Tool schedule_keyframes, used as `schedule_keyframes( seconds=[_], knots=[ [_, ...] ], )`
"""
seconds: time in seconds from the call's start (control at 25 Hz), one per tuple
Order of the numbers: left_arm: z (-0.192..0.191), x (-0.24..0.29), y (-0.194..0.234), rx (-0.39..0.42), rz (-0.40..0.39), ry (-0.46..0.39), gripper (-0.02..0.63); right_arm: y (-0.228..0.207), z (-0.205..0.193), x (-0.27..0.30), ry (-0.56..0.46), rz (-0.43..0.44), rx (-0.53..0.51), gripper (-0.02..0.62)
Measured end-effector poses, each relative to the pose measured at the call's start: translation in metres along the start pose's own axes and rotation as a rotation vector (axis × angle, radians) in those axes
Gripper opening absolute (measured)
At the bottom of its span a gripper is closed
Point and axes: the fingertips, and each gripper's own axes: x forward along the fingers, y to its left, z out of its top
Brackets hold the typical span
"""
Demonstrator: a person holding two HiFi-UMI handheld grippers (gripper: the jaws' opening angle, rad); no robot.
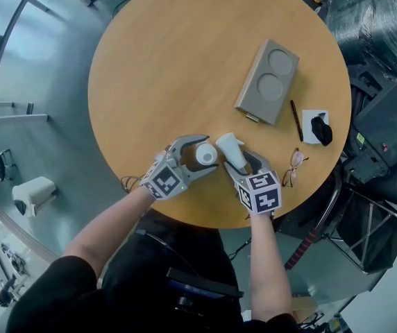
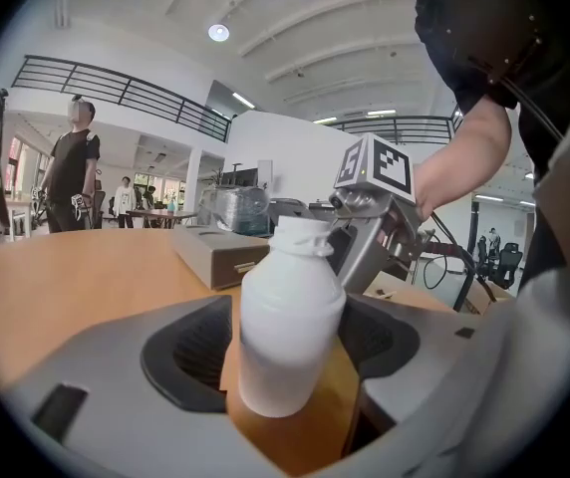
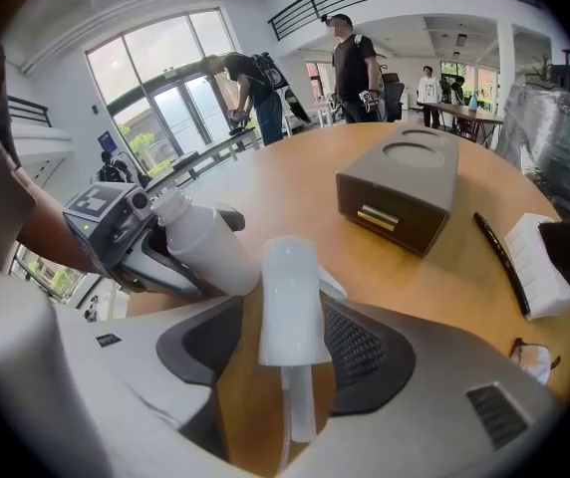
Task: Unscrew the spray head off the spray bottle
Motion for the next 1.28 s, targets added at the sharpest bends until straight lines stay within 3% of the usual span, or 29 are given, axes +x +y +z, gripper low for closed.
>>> schedule_keyframes(
  seconds=[0.44,0.56,0.72,0.92,1.28],
  knots=[
    [0.037,-0.054,-0.024,0.002,0.048,0.031,0.367,0.043,0.03,-0.078,-0.131,0.03,-0.069,0.287],
    [0.062,-0.082,-0.027,0.0,0.085,0.021,0.367,0.063,0.05,-0.105,-0.224,0.071,-0.118,0.287],
    [0.099,-0.116,-0.038,-0.004,0.113,0.019,0.356,0.092,0.075,-0.143,-0.351,0.157,-0.106,0.287],
    [0.148,-0.144,-0.064,-0.022,0.101,-0.012,0.351,0.123,0.091,-0.183,-0.429,0.203,-0.142,0.287],
    [0.237,-0.166,-0.101,-0.027,0.041,-0.119,0.287,0.172,0.13,-0.281,-0.678,0.341,-0.176,0.254]
  ],
)
